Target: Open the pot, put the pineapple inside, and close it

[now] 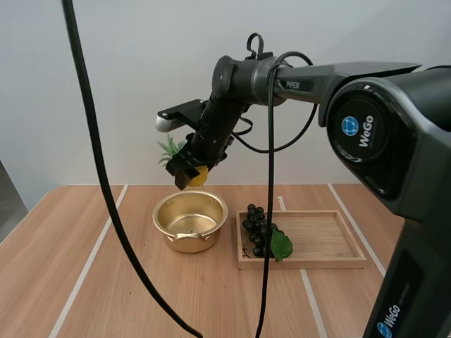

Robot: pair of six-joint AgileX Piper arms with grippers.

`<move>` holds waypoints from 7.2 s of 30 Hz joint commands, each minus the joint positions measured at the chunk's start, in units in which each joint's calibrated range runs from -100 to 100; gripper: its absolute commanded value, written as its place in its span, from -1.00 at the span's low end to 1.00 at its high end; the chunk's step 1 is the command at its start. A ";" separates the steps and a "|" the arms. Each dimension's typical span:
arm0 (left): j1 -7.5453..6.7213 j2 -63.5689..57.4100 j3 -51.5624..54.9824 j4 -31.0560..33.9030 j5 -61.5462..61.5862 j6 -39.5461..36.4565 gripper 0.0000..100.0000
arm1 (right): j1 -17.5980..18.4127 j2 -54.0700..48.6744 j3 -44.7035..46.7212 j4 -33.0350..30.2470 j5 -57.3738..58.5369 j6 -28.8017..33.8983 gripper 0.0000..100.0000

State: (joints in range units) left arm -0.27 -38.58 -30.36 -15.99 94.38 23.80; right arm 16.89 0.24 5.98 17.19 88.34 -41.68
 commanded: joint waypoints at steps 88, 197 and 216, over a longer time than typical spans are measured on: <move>1.41 -0.96 -0.43 1.95 2.23 -1.69 -1.00 | 3.37 8.91 -7.90 -6.42 -1.81 0.33 1.00; 1.10 25.27 66.78 -15.49 -24.51 4.97 -1.00 | -24.59 -27.88 42.83 -15.31 -61.33 16.75 -1.00; 1.10 34.80 66.78 -16.00 -31.79 9.55 -1.00 | -24.59 -27.88 42.83 -15.67 -60.67 16.75 -1.00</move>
State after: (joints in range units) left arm 1.06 -5.04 36.39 -30.25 62.67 32.79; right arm -7.56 -27.57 48.52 2.18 27.51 -24.91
